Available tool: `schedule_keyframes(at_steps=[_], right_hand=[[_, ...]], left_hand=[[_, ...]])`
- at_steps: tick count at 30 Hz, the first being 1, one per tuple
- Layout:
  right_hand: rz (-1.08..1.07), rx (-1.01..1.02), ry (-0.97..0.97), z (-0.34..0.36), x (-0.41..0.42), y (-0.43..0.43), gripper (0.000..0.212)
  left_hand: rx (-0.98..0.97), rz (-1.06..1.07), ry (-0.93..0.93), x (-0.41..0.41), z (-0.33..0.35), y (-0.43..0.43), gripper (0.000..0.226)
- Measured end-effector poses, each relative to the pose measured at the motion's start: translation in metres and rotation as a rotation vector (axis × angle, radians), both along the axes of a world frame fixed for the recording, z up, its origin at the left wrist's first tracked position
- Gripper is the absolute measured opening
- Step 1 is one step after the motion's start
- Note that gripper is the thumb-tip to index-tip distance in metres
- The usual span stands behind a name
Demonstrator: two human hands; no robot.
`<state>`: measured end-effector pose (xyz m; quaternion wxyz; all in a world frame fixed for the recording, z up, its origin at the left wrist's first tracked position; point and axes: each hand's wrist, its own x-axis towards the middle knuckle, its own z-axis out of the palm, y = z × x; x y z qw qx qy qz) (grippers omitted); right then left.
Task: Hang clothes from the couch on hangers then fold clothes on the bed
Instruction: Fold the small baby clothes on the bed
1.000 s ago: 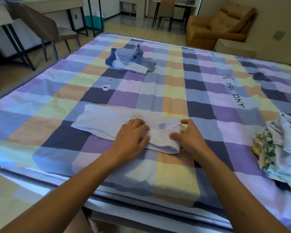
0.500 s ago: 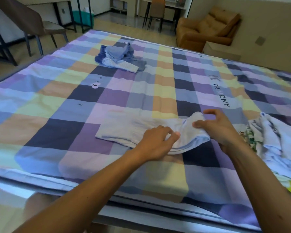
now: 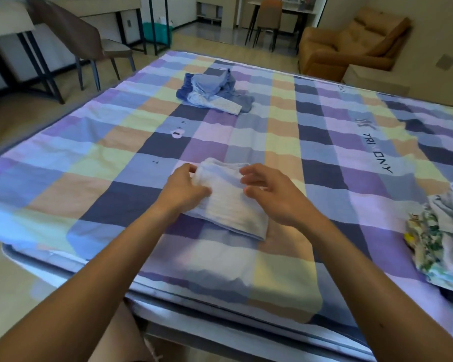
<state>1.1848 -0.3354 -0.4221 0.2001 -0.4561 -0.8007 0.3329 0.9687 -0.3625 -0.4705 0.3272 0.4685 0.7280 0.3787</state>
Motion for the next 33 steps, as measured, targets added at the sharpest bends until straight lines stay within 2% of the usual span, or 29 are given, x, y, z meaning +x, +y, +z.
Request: schedule_keyframes(at_steps=[1, 3, 4, 6, 7, 8, 10, 11, 16, 19, 21, 24, 27, 30, 33], right_hand=[[0.0, 0.052, -0.007, -0.004, 0.001, -0.001, 0.034], [-0.002, 0.155, 0.007, -0.01, 0.0, -0.002, 0.034], [0.004, 0.196, 0.015, -0.016, -0.001, -0.001, 0.035], [0.073, 0.217, -0.07, -0.032, -0.004, 0.004, 0.049], [0.116, 0.208, -0.171, -0.042, -0.005, 0.007, 0.058], [0.139, 0.176, -0.287, -0.053, -0.004, 0.009, 0.061], [0.141, 0.093, -0.456, -0.071, -0.002, 0.012, 0.063], [0.128, 0.083, -0.471, -0.076, -0.002, 0.014, 0.064], [-0.124, 0.013, -0.46, -0.069, 0.004, 0.029, 0.065], [-0.31, 0.06, -0.342, -0.064, 0.021, 0.027, 0.069], [-0.301, 0.083, -0.179, -0.062, 0.022, 0.017, 0.074], [-0.248, -0.102, 0.129, -0.059, 0.012, 0.003, 0.079], [-0.261, -0.329, 0.396, -0.06, 0.007, 0.006, 0.068], [-0.218, -0.288, 0.358, -0.049, 0.013, 0.013, 0.041], [-0.187, -0.285, 0.373, -0.033, 0.031, 0.006, 0.036]], left_hand=[[0.001, -0.002, 0.112, 0.0, -0.001, -0.001, 0.052], [0.098, -0.023, 0.462, 0.003, -0.004, -0.003, 0.063], [0.244, -0.075, 0.631, 0.006, -0.004, -0.004, 0.067], [0.505, -0.305, 0.785, 0.012, -0.011, -0.004, 0.064], [0.485, -0.443, 0.814, 0.014, -0.015, -0.004, 0.061], [0.364, -0.547, 0.834, 0.013, -0.021, -0.002, 0.065], [0.047, -0.61, 0.812, 0.008, -0.032, -0.001, 0.081], [-0.035, -0.596, 0.802, 0.005, -0.035, 0.0, 0.082], [-0.153, -0.445, 0.771, 0.004, -0.021, 0.0, 0.072], [-0.052, -0.24, 0.736, -0.003, -0.016, -0.005, 0.062], [0.019, -0.15, 0.597, -0.007, -0.012, -0.003, 0.058], [-0.032, -0.073, 0.353, -0.005, -0.008, 0.002, 0.053], [-0.036, -0.019, 0.233, -0.004, -0.008, 0.003, 0.049], [0.032, 0.014, 0.035, 0.001, -0.003, -0.002, 0.044], [0.11, 0.012, -0.082, 0.016, -0.003, -0.011, 0.043]])
